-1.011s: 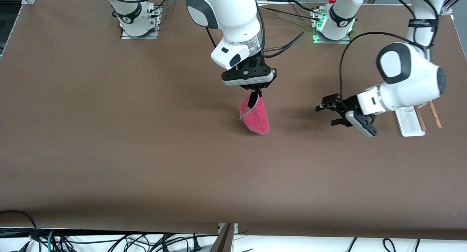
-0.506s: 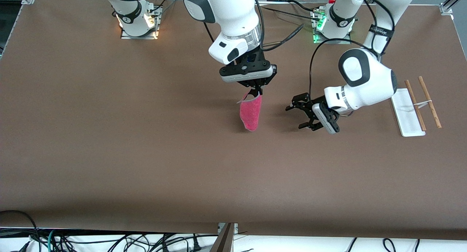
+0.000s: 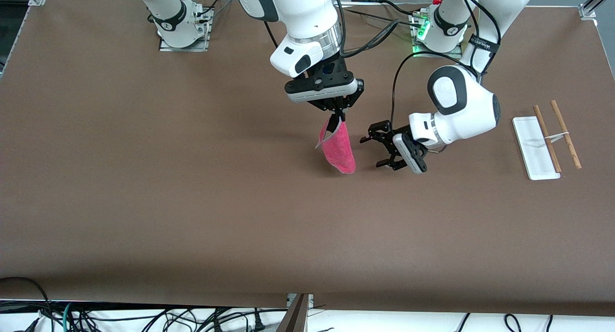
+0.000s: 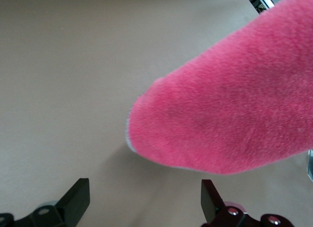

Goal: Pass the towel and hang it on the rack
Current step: 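Hold the towel up while the left gripper reaches toward it, then grasp the hanging towel with the left gripper below the right gripper, then carry the towel toward the rack while the right gripper releases, withdraws, then drape the towel over the wooden dowels with the left gripper, then open the left gripper and release the towel onto the dowels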

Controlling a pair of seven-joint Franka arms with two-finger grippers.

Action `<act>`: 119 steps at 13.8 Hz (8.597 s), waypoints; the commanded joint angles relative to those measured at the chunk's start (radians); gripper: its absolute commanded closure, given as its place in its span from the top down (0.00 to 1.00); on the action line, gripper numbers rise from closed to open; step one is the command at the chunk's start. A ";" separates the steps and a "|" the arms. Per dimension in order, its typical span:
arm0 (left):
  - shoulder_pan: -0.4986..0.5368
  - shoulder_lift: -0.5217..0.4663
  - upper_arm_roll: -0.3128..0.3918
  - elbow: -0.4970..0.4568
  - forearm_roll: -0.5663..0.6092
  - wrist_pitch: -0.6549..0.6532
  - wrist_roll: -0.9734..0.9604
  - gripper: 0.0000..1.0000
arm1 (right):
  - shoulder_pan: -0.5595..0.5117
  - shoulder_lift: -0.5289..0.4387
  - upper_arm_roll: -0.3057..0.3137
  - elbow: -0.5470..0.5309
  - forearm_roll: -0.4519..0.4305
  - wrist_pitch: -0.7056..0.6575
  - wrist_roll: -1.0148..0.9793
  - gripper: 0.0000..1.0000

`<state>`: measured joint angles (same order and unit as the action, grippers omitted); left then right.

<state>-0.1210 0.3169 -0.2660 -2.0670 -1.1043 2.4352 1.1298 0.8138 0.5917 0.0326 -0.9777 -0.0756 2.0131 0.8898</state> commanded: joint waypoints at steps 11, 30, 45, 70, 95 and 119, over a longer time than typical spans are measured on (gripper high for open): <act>-0.029 -0.122 -0.137 -0.122 -0.040 0.004 0.022 1.00 | 0.002 -0.017 0.000 -0.001 0.000 -0.014 -0.003 0.00; -0.026 0.040 -0.128 0.120 0.215 0.091 0.039 0.24 | -0.001 -0.018 -0.002 -0.001 0.000 -0.013 -0.005 0.00; 0.055 0.010 -0.127 0.120 0.319 0.079 0.028 0.00 | -0.001 -0.018 0.000 -0.001 0.000 -0.011 -0.005 0.10; 0.800 0.083 0.093 0.382 0.831 -0.883 0.410 0.00 | -0.656 -0.046 -0.002 -0.025 0.007 -0.356 -0.911 1.00; 0.969 0.398 0.189 0.751 0.988 -0.947 0.841 0.00 | -0.837 -0.560 0.041 -0.605 0.013 -0.349 -0.957 1.00; 1.005 0.478 0.176 0.930 0.975 -0.840 0.801 1.00 | -0.818 -0.544 0.032 -0.599 0.057 -0.341 -0.959 1.00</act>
<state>0.8972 0.7843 -0.0851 -1.2050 -0.1360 1.6591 1.9960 0.0025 0.0412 0.0646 -1.5964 -0.0379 1.6761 -0.0512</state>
